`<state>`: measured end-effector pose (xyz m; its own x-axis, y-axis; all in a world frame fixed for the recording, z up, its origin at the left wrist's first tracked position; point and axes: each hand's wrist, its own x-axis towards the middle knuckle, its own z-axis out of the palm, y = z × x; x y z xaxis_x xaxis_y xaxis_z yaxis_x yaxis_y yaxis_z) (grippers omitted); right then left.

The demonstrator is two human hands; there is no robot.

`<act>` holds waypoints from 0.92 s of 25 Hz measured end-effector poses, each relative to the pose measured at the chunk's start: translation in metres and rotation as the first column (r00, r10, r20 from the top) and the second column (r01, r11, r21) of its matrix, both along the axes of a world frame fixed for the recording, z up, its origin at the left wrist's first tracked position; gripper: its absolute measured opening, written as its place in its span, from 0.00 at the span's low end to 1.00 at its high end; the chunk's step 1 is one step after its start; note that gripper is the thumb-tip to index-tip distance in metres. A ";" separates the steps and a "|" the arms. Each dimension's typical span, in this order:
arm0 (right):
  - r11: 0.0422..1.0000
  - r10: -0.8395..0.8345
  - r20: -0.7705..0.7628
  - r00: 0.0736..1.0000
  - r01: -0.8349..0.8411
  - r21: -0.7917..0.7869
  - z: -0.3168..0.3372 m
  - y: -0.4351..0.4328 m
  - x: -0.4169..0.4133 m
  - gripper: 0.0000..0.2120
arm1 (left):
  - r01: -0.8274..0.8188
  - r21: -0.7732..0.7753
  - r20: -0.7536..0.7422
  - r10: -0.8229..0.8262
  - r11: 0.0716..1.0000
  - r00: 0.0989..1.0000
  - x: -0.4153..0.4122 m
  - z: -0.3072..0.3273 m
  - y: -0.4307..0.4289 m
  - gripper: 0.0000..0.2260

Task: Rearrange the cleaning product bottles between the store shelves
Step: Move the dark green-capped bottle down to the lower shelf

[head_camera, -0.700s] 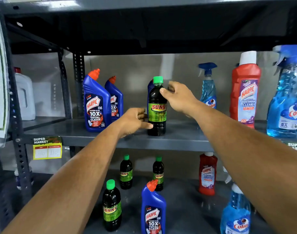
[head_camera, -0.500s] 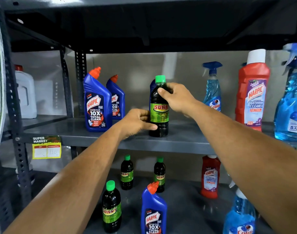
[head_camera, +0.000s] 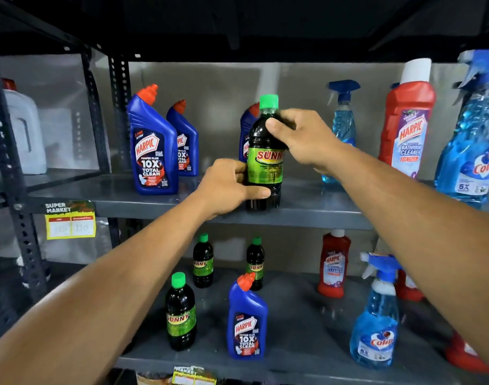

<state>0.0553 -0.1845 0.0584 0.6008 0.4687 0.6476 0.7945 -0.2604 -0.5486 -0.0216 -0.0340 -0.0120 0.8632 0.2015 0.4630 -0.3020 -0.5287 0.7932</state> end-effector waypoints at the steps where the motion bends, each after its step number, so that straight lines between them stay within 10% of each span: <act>1: 1.000 0.008 0.028 1.000 -0.008 0.006 -0.001 -0.008 -0.012 0.18 | -0.024 0.013 0.028 0.023 1.000 0.999 -0.009 -0.002 -0.006 0.17; 11: 0.994 0.027 -0.086 0.996 -0.036 -0.099 -0.157 -0.083 -0.056 0.16 | 0.065 -0.202 -0.080 -0.082 0.977 0.993 -0.032 -0.179 -0.075 0.20; 23: 0.988 -0.082 -0.467 0.880 0.008 -0.157 -0.342 -0.084 0.035 0.19 | -0.133 0.090 -0.339 0.156 0.987 0.928 0.036 -0.330 -0.110 0.24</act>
<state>0.0900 -0.2685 -0.2839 0.8399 0.5008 0.2093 0.4372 -0.3957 -0.8076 0.0141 -0.1439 -0.3418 0.9353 0.3158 0.1596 0.0664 -0.5999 0.7973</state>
